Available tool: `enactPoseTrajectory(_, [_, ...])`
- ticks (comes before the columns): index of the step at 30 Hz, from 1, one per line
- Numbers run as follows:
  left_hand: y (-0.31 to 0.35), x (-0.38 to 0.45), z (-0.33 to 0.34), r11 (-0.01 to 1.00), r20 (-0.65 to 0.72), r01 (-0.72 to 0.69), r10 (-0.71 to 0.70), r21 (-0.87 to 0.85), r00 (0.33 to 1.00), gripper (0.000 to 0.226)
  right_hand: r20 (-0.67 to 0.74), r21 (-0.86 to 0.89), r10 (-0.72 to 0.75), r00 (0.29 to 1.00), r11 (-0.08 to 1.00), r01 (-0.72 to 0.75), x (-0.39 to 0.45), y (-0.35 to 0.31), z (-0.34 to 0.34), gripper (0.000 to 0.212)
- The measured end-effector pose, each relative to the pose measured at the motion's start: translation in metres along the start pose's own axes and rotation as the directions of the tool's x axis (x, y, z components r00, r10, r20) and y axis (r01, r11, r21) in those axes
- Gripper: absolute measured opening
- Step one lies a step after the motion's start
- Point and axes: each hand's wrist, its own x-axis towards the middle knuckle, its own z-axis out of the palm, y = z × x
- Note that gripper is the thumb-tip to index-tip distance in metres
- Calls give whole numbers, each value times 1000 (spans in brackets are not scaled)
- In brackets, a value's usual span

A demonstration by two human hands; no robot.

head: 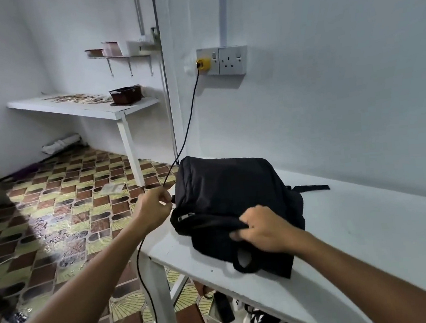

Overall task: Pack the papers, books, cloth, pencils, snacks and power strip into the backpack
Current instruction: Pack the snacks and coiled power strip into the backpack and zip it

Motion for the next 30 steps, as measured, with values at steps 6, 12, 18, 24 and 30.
enactPoseTrajectory(6, [55,10,-40,931,-129,-47,0,-361,992,10,-171,806,334,927,588,-63,23,-20,-64,20])
enactPoseTrajectory(12, [117,6,-70,833,-254,-245,130,-497,958,10,-169,985,416,893,86,147,47,-41,-169,16])
enactPoseTrajectory(18, [170,-21,-80,697,-79,-403,448,-594,891,47,-248,937,532,809,-80,340,44,-18,-248,14])
enactPoseTrajectory(24, [175,17,-28,755,248,-306,522,-580,816,100,-311,885,635,707,-78,459,26,22,-232,8])
enactPoseTrajectory(30, [170,65,30,758,187,-154,343,-633,921,62,-560,796,367,743,486,360,-17,36,-221,17])
